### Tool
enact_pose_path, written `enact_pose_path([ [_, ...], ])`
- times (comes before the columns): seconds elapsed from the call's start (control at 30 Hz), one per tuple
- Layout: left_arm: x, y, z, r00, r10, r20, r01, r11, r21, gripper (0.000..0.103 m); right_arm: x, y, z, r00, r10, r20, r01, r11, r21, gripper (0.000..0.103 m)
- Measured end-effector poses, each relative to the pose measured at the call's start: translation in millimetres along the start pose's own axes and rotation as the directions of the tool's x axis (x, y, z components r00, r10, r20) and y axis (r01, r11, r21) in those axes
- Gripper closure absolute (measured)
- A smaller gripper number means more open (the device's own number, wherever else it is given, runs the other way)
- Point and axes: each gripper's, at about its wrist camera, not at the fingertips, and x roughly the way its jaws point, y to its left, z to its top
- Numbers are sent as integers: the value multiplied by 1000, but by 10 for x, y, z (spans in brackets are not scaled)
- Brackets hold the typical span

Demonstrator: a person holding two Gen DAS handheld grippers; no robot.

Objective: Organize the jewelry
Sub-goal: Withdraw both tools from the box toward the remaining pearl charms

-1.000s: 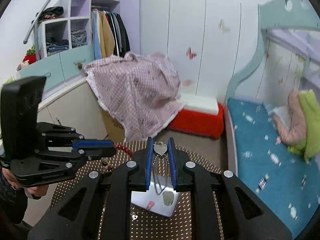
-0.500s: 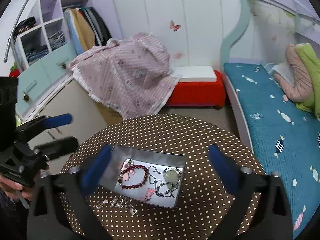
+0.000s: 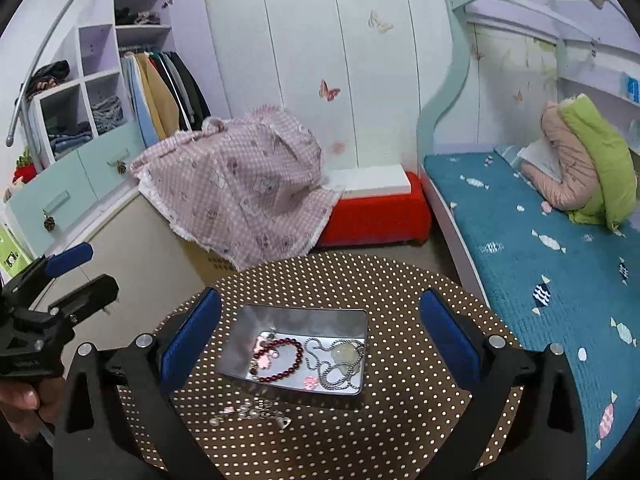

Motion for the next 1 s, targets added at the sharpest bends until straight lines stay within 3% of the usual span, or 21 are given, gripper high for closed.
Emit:
enact_pose_path([
  [0.43,-554,182,-201,995,83,52,-81,996,-45,5,-560,179,-151,996,-28,81,31,999,-29,7],
  [1.0,-614,47,-844,996,82,-21,-83,996,-41,5,-518,322,-669,999,-46,-6,46,999,-17,7],
])
